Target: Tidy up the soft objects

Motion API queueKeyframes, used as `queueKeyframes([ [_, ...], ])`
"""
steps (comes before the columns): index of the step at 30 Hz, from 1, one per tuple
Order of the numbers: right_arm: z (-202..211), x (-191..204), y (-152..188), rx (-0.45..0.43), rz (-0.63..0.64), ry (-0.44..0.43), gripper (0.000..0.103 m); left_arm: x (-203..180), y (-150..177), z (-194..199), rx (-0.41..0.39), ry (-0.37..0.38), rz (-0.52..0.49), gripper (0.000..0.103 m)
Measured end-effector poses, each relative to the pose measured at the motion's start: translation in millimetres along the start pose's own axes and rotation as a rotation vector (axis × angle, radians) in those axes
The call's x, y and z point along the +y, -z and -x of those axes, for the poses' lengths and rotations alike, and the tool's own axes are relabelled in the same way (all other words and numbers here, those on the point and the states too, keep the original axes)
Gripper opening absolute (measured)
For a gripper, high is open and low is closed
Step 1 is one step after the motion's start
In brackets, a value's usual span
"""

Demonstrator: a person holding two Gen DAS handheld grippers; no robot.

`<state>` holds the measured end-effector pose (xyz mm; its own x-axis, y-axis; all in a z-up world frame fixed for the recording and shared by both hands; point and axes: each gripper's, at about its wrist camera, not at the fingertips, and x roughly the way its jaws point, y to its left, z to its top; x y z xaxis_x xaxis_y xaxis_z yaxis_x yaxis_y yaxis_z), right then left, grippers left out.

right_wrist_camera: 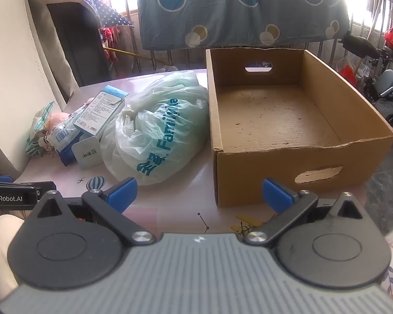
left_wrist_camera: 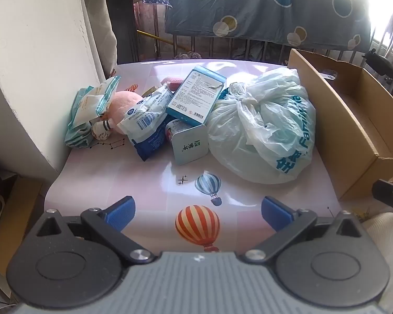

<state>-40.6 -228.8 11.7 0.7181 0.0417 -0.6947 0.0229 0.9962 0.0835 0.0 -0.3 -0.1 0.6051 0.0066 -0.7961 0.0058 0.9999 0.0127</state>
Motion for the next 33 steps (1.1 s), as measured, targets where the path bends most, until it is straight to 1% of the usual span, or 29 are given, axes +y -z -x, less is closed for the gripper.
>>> queueKeyframes([
  [8, -0.3, 3.8, 0.4, -0.011, 0.016, 0.000, 0.102, 1.2, -1.8, -1.8, -0.001, -0.013, 0.009, 0.103],
  [14, -2.5, -4.7, -5.8, -0.010, 0.002, 0.003, 0.102, 4.5, -1.9, -1.3, -0.003, -0.007, 0.007, 0.103],
  [16, 0.8, 2.1, -4.4, -0.020, 0.009, 0.015, 0.102, 3.0, -1.6, 1.2, -0.008, -0.008, 0.004, 0.103],
  [33, 0.3, 0.7, -7.2, -0.018, -0.012, 0.025, 0.102, -0.4, -2.3, 0.4, -0.011, 0.000, -0.004, 0.103],
])
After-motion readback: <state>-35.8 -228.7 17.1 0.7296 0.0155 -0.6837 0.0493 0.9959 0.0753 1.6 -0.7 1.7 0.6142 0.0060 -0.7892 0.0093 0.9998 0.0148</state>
